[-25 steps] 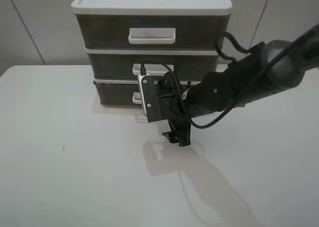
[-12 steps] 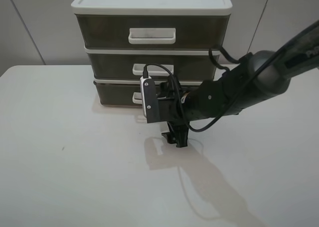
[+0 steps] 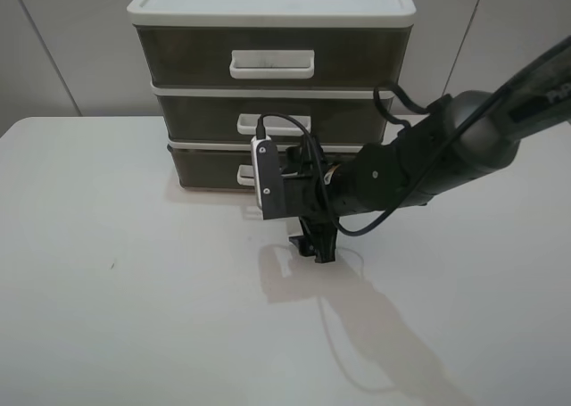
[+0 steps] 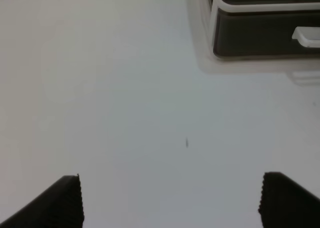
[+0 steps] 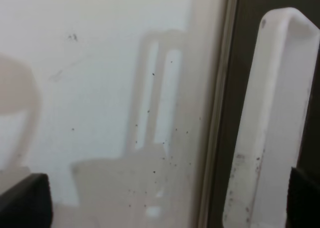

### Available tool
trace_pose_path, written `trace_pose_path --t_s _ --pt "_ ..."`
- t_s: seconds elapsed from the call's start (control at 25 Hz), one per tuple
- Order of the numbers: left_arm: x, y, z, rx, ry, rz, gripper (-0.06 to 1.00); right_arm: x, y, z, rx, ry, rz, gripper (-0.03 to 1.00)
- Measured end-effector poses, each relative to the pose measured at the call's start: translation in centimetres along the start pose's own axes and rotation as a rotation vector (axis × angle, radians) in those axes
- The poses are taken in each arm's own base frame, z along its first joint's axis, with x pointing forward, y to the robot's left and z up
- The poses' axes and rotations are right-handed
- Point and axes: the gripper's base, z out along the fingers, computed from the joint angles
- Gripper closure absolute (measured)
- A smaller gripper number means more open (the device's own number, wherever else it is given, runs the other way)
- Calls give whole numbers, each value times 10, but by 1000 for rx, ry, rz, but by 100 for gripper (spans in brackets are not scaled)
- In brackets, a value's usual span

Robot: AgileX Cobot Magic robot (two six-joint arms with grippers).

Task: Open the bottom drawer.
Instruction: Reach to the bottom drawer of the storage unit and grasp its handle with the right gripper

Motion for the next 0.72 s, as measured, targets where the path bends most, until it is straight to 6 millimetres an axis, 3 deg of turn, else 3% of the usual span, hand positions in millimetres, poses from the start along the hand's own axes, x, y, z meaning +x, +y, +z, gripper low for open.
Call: trace_pose_path --t_s 0.72 --pt "0 0 0 0 0 0 23 0 1 5 -17 5 20 15"
